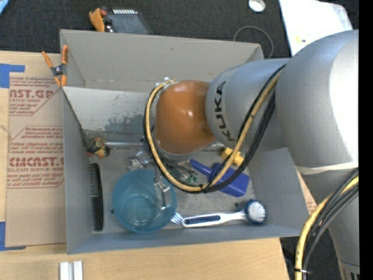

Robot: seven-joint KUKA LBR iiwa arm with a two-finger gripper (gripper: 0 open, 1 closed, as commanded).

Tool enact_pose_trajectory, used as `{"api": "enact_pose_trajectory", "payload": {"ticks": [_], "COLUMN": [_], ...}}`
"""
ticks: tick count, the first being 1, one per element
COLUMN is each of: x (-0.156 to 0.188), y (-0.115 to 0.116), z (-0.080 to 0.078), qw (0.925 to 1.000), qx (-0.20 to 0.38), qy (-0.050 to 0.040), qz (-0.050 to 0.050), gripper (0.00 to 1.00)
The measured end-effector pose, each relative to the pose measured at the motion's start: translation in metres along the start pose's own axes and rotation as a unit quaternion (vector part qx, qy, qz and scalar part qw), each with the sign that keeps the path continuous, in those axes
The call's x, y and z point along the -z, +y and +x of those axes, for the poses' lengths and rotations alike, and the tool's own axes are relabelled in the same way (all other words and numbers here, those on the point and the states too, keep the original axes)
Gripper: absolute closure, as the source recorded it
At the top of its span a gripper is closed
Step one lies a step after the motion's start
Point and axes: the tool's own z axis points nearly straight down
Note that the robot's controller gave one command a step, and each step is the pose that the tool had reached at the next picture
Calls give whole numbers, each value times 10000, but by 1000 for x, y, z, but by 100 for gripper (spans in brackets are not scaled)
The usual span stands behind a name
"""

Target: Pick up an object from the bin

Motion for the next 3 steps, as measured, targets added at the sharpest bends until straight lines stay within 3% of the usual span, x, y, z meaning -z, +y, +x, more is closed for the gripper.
{"api": "enact_pose_trajectory", "payload": {"ticks": [1, 2, 3], "x": [-13, -13, 8], "y": [3, 3, 4], "z": [-15, -15, -12], "qw": [9985, 9985, 9984], "qx": [553, 552, 560], "qy": [-56, -56, -10], "qz": [-13, -14, -25], "gripper": [100, 100, 100]}}
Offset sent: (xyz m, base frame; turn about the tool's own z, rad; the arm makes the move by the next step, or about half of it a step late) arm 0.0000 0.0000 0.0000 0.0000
